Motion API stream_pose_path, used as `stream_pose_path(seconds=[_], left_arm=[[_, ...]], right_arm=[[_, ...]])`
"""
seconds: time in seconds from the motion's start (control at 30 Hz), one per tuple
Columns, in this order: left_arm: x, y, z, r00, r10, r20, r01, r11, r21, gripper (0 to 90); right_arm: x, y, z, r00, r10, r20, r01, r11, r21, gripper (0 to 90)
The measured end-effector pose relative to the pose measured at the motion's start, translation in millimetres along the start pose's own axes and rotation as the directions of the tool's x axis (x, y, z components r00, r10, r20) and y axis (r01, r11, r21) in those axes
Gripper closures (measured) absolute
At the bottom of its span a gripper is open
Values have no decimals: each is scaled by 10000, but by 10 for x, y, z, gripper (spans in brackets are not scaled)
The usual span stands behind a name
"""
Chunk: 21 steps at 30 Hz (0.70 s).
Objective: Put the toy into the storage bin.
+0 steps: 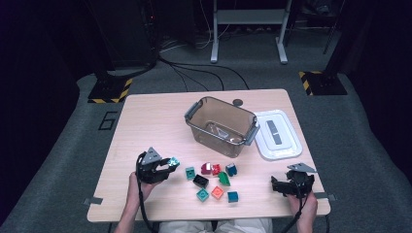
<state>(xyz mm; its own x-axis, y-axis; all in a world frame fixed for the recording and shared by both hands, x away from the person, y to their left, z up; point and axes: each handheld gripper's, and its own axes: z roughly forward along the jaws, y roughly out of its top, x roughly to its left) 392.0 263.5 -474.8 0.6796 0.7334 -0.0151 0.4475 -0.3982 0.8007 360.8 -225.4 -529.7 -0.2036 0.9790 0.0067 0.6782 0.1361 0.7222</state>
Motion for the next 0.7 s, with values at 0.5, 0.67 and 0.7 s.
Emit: stream_pose_path(seconds=[0.5,0.67,0.7], left_arm=[[79,200,14,9995,303,-78,-303,9995,-2,587],[102,294,20,9993,362,-58,-363,9993,-45,587],[106,317,21,9994,353,-32,-353,9994,-57,587]], right_arm=[[-4,0,2,10000,-15,14,15,10000,-28,17],[-4,0,2,10000,-17,14,17,10000,-28,17],[-4,0,2,10000,-17,13,17,10000,-30,17]])
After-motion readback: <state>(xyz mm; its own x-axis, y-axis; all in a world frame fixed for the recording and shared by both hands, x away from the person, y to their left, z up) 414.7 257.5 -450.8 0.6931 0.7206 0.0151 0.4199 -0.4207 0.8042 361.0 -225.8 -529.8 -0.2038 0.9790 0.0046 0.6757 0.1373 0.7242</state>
